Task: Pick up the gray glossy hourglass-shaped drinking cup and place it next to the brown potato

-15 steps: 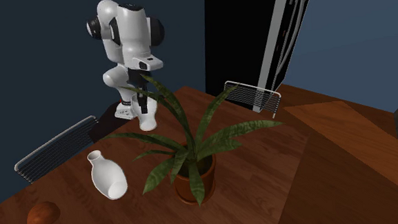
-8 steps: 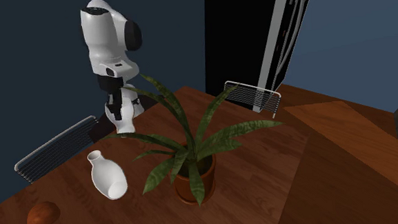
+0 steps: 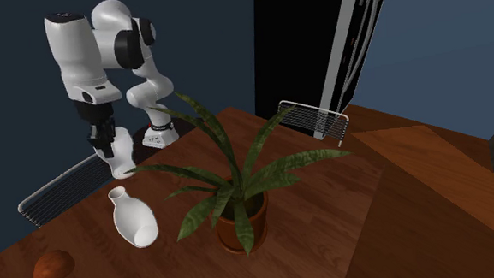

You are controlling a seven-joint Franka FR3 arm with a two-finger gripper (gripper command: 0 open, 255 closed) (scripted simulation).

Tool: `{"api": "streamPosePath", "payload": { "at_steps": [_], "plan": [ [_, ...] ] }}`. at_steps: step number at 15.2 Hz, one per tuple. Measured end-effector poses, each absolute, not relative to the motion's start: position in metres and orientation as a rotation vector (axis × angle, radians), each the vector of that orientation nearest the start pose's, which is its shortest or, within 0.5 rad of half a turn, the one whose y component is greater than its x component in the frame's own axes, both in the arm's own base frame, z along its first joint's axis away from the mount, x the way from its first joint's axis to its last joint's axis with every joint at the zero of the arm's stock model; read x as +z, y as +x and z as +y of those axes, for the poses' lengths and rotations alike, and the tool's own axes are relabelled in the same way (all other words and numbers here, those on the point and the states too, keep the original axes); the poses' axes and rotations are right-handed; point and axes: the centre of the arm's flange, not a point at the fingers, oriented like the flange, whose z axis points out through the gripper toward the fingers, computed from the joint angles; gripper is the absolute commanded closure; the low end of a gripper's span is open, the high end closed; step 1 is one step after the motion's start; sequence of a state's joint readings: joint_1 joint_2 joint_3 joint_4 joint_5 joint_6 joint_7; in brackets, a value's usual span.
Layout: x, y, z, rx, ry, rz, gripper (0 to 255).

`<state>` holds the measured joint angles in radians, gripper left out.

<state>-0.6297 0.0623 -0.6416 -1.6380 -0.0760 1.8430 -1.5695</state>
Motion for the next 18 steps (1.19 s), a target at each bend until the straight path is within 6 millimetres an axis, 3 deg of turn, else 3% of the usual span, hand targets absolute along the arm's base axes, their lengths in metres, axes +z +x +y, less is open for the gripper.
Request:
{"api": "streamPosePath", "payload": {
  "at_steps": [13, 15, 18],
  "plan": [
    [0.595, 0.022, -0.639, 0.147, -3.267, -0.520, 255],
    [0.592, 0.010, -0.645, 0.146, -3.267, -0.522, 255],
    [0.579, 0.008, -0.646, 0.145, -3.267, -0.524, 255]
  ]
}}
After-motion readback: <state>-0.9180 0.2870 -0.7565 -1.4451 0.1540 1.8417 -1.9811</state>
